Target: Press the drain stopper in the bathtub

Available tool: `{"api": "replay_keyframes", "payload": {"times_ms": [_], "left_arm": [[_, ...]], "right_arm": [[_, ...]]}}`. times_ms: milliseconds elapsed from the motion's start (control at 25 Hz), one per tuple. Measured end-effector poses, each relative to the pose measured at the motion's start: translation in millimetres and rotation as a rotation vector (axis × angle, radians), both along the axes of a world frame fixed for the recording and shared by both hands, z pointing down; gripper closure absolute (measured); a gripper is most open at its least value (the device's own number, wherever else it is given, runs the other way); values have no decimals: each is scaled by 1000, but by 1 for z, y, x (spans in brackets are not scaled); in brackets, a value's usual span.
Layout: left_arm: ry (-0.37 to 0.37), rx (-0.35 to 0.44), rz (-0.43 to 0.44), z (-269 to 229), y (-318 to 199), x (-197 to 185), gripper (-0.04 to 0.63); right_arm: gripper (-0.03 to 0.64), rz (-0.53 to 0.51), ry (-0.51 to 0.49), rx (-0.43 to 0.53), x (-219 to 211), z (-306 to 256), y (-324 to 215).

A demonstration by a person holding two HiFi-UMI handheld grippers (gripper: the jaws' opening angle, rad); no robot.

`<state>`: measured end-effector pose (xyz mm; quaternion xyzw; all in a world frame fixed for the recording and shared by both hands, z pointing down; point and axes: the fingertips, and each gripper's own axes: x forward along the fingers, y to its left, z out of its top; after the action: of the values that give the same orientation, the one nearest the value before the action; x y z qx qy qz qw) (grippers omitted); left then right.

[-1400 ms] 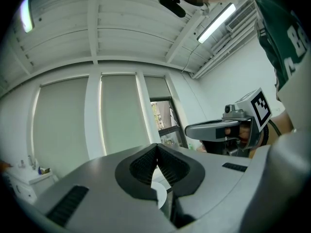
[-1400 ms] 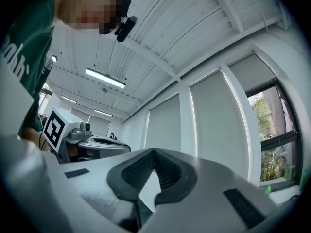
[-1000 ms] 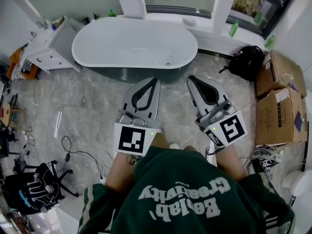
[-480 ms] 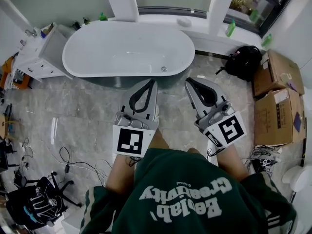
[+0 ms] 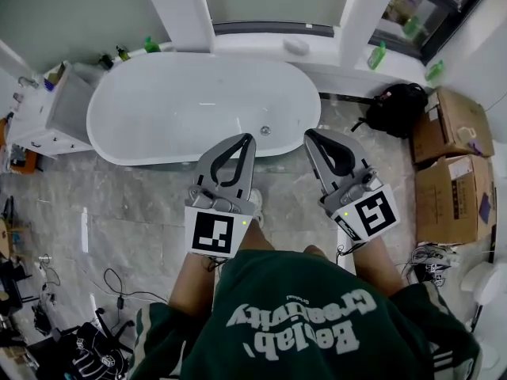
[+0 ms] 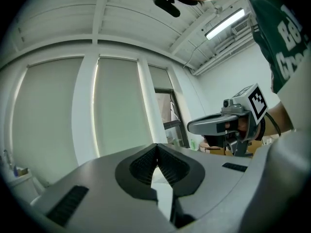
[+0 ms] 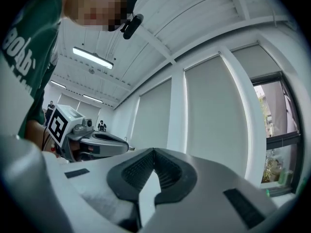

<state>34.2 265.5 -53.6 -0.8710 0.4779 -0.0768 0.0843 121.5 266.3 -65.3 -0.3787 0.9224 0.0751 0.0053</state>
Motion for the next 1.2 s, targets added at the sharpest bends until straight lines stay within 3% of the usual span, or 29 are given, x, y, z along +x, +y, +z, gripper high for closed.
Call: {"api": "replay_keyframes", "payload": {"times_ms": [520,1200], "left_arm": [[-4,-41,88,7,-136,-37,592],[7,-7,187,-1,-210,-43,592]], "right_arm": [[601,61,39,-42,-48,9,-122],[601,230,-30,14,-49,-11,-197]]}}
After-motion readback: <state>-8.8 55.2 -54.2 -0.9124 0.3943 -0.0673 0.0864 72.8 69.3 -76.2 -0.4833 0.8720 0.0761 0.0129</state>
